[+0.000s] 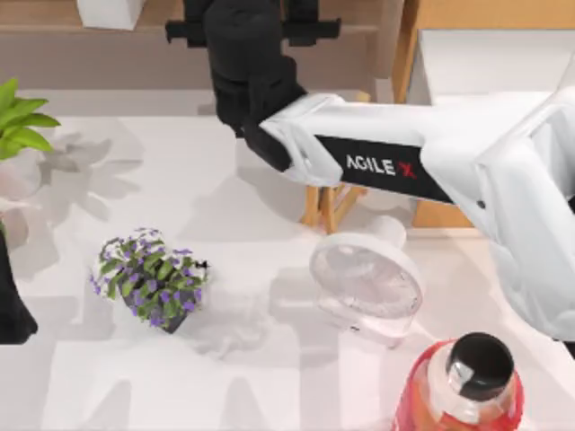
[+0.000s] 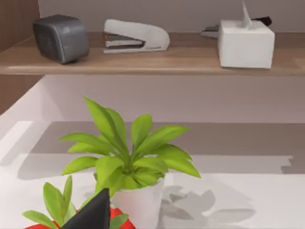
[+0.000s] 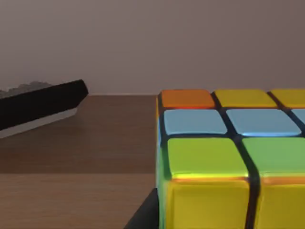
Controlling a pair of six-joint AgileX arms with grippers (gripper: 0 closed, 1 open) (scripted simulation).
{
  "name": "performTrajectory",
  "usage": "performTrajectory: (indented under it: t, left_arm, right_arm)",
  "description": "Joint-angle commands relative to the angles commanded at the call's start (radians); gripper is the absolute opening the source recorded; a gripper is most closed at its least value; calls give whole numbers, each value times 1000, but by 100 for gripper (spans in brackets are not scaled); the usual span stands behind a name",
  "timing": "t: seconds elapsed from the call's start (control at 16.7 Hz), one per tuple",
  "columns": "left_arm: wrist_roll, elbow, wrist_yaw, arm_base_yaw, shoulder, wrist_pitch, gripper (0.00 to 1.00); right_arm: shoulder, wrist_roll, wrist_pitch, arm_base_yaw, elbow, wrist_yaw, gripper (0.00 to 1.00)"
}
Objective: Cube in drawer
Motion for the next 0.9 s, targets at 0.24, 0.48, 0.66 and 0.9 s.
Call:
performTrajectory:
  t: [0.24, 0.48, 0.66, 0.9]
  left_arm:
    - [0, 0, 0, 0, 0, 0, 100]
    - [0, 0, 0, 0, 0, 0, 100]
    - [0, 0, 0, 0, 0, 0, 100]
    - [0, 0, 0, 0, 0, 0, 100]
  right_arm:
    - [-59, 3, -139, -4, 1, -53, 0]
    - [-156, 13, -414, -13, 8, -157, 0]
    - [-237, 24, -673, -28, 22, -253, 0]
    - [-334, 45, -1043, -71, 55, -389, 0]
